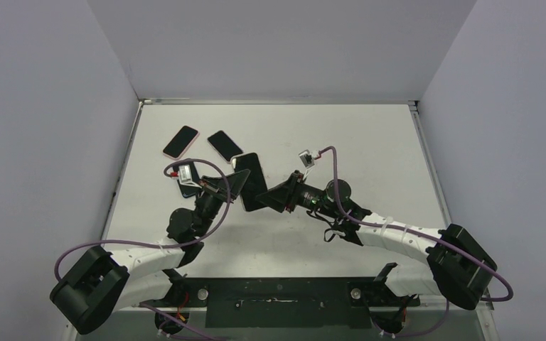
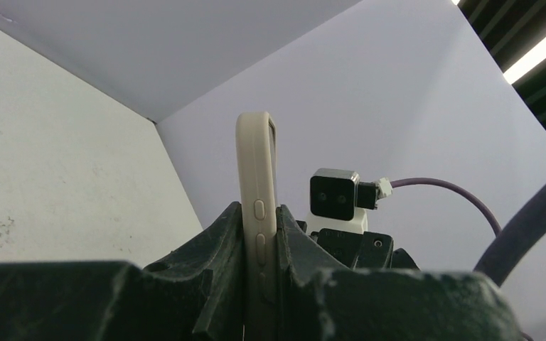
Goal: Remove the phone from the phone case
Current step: Remove the phone case from the phone.
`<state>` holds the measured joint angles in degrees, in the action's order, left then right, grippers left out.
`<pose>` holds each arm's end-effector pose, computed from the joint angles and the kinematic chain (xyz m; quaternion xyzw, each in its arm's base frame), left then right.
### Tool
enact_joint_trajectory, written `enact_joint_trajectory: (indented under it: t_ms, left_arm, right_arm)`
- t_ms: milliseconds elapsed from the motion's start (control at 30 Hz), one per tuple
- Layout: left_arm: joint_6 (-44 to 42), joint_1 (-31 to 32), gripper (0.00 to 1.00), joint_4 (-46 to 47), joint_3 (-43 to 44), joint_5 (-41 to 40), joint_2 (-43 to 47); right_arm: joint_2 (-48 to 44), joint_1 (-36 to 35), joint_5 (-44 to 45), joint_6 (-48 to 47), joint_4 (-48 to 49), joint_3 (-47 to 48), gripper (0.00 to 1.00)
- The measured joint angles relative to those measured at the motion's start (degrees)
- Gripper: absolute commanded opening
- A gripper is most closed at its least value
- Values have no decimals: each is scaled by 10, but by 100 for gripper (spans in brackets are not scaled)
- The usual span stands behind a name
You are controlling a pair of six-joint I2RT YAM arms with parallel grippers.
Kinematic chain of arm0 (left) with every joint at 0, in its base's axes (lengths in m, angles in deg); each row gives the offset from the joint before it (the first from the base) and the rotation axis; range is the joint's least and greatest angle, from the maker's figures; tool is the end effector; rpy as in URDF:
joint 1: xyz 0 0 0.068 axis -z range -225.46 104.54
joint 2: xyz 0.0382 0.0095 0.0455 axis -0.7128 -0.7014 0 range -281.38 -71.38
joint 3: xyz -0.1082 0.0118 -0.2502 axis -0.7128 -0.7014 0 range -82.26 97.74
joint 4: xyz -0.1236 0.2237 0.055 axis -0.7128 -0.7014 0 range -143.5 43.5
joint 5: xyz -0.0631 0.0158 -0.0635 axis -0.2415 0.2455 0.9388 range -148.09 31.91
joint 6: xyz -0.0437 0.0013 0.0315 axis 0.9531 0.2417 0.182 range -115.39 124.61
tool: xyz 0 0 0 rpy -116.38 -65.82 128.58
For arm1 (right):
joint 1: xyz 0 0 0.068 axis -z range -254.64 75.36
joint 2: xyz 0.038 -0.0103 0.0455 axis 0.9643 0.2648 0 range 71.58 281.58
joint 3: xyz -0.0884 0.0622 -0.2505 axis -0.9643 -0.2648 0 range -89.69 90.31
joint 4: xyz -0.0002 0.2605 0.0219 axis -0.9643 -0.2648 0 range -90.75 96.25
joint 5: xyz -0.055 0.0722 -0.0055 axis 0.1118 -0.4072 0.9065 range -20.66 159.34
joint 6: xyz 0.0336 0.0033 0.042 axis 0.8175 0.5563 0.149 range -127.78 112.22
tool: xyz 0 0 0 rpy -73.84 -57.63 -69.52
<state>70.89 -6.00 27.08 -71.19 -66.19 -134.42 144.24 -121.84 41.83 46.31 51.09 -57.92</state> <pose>0.1576 -0.1233 0.2331 -0.1868 0.5317 -0.6339 0.5297 0.1721 0.2100 0.2578 -0.1336 0.6720 0.6520 0.3249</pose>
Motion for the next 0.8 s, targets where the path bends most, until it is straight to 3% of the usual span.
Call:
enact_joint_trajectory:
  t_ms: [233,400,500,800]
  left_arm:
    - [-21,2,0,-2,9,16,-8]
    - [-43,2,0,-5,21,32,-8]
    - [-50,2,12,-7,22,37,-1]
    - [-114,-4,51,-81,19,94,68]
  right_arm:
    - [5,8,-16,3,2,1,35]
    - [9,21,-28,7,10,1,12]
    - [9,28,-45,21,17,1,0]
    - [3,48,-75,37,54,-16,0]
